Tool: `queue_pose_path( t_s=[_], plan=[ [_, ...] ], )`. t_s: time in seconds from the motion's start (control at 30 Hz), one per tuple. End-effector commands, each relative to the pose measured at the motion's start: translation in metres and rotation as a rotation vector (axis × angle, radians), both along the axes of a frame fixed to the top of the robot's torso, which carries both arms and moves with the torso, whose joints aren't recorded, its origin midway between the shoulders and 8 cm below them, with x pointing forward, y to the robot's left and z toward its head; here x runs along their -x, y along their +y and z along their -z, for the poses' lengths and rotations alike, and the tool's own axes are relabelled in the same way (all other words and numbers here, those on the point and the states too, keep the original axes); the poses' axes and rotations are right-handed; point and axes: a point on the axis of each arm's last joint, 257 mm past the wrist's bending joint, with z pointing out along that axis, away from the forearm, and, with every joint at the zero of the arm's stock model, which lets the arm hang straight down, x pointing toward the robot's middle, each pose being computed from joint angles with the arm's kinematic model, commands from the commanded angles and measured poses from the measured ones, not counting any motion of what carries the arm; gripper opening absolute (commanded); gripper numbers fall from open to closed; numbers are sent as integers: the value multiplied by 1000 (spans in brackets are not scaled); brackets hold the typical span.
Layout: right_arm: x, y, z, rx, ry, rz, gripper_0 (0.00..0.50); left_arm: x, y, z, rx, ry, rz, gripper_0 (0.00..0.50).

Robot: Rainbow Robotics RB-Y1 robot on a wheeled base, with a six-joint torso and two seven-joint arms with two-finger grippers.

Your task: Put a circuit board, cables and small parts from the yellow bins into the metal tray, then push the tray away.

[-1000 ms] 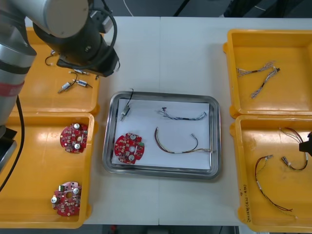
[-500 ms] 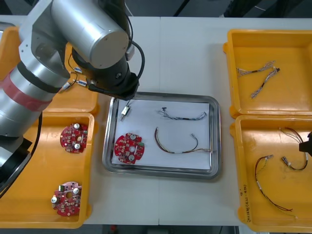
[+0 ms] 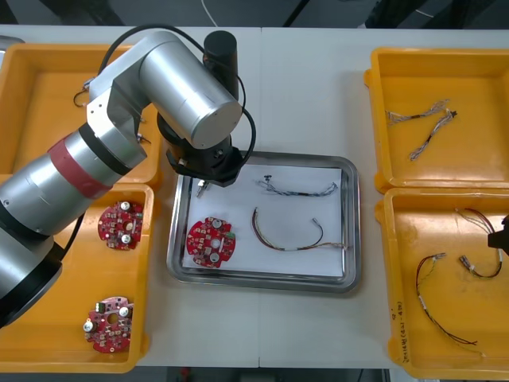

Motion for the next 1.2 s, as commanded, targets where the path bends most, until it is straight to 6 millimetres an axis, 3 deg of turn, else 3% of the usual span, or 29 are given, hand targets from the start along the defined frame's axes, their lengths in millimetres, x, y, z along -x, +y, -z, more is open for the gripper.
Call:
queue_pose_path(
  t_s=[0.03,0.23,0.5,0.53,0.57,0.6,0.63,0.7,0.97,1.2],
  plan=[
    [4,-14,-9,15,-12,63,500,-9,-31,-9,53,-49,-28,0],
    [5,-14,-8,13,-10,64,500,-12,-39,2,57,-68,-21,0],
    [5,-15,-9,15,-11,66,500,-10,-36,10,42,-68,-29,5],
    [4,-14,-9,14,-12,67,500,-11,-35,11,42,-72,-32,132],
    [4,-14,-9,14,-12,67,500,-12,-35,11,43,-73,-32,197],
    [4,-14,-9,13,-12,67,500,-13,-34,12,44,-78,-33,346],
    [4,-13,-9,12,-11,67,500,-13,-34,11,44,-79,-36,435],
    [5,-14,-8,11,-10,69,500,-14,-35,11,46,-81,-36,500],
    [4,-14,-9,13,-12,68,500,-15,-36,3,70,-90,-56,500],
    [4,-13,-9,12,-11,66,500,-13,-20,-39,103,-108,-99,500]
  ],
)
